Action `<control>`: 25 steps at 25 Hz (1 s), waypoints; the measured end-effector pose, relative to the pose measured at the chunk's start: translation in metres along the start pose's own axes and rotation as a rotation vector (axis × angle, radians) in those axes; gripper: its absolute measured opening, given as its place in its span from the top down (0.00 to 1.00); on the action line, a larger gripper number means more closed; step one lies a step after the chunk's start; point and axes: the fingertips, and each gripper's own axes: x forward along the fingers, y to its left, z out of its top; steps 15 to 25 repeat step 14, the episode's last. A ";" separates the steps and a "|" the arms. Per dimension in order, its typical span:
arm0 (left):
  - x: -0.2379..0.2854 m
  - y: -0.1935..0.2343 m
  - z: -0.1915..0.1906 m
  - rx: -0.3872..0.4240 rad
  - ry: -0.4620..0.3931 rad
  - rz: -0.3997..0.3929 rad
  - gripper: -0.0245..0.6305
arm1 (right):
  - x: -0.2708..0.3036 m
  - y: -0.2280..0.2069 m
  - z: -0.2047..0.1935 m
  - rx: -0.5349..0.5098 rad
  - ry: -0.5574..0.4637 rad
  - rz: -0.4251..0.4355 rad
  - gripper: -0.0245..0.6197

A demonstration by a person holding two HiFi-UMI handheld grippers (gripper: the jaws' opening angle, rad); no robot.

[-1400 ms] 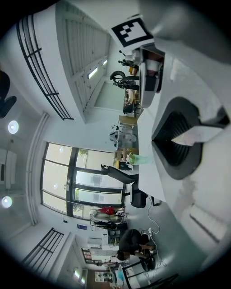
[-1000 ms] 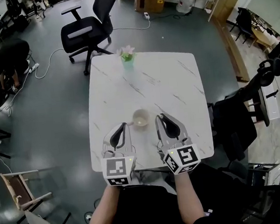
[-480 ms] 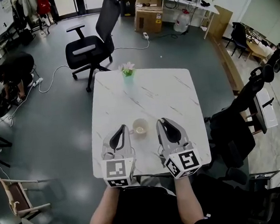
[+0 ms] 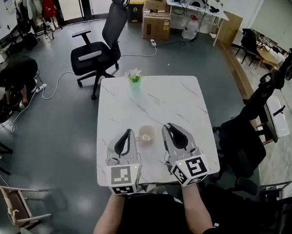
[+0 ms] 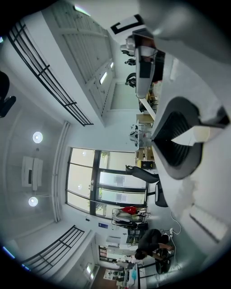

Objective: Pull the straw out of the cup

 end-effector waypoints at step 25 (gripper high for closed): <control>0.000 -0.007 -0.002 0.002 0.008 -0.005 0.96 | -0.005 -0.002 -0.003 -0.001 0.009 0.003 0.89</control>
